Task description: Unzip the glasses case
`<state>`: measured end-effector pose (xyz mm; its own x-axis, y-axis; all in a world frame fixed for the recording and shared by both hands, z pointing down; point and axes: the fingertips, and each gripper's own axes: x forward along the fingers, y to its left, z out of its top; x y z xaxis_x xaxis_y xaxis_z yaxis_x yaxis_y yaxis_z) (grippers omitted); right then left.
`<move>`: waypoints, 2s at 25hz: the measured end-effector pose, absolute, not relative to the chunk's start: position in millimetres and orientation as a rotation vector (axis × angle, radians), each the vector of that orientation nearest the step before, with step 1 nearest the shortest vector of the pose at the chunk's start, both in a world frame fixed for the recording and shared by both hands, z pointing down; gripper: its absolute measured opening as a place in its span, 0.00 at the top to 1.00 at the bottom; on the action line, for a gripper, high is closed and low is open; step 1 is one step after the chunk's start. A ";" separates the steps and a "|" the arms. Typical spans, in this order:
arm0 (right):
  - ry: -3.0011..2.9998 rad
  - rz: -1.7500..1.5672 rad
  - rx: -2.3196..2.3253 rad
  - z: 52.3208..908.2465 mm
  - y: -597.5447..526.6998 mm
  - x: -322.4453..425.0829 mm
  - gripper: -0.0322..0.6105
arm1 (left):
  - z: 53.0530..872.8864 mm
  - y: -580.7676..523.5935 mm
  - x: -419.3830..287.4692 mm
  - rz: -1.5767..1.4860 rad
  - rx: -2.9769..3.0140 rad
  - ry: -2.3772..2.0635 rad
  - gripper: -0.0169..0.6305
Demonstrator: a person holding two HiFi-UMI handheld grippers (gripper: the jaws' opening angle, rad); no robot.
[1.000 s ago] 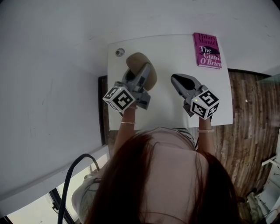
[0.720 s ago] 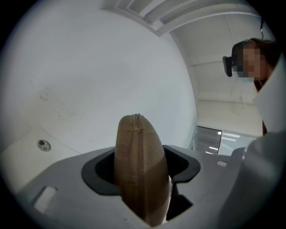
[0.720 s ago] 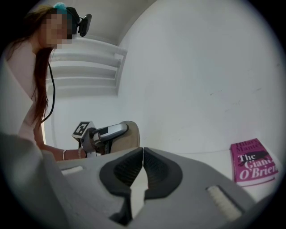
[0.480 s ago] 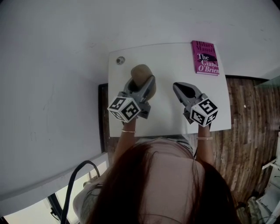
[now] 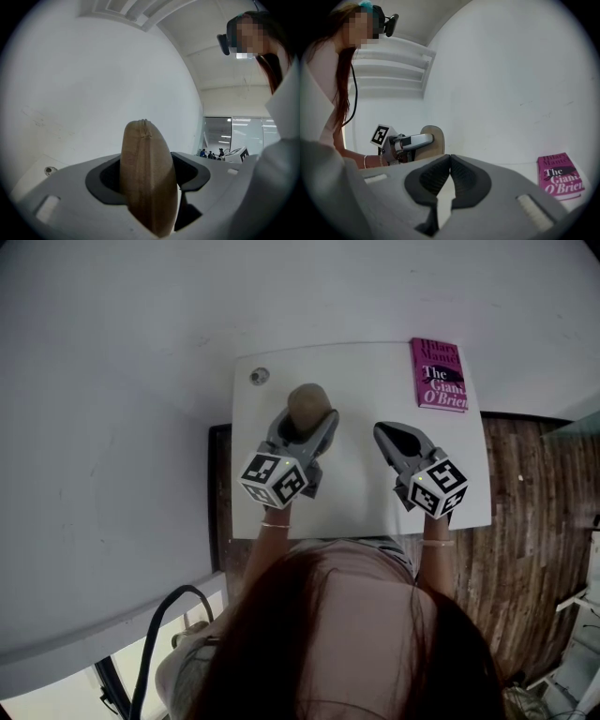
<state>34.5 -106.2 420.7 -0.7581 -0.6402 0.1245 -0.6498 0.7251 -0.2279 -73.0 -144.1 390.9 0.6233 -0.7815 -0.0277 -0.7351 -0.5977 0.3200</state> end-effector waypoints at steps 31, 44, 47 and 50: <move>-2.859 0.347 1.200 411.5 -126.5 50.9 0.95 | 389.4 -155.9 -61.5 -0.185 2.675 -1.244 0.52; -2.856 0.370 1.166 417.5 -132.4 47.2 0.95 | 394.8 -158.7 -61.1 -0.197 2.631 -1.242 0.52; -2.852 0.373 1.160 419.8 -133.1 45.1 0.95 | 394.7 -160.6 -59.9 -0.199 2.629 -1.230 0.52; -2.850 0.376 1.159 420.5 -134.9 44.7 0.95 | 394.6 -162.6 -57.6 -0.195 2.635 -1.221 0.52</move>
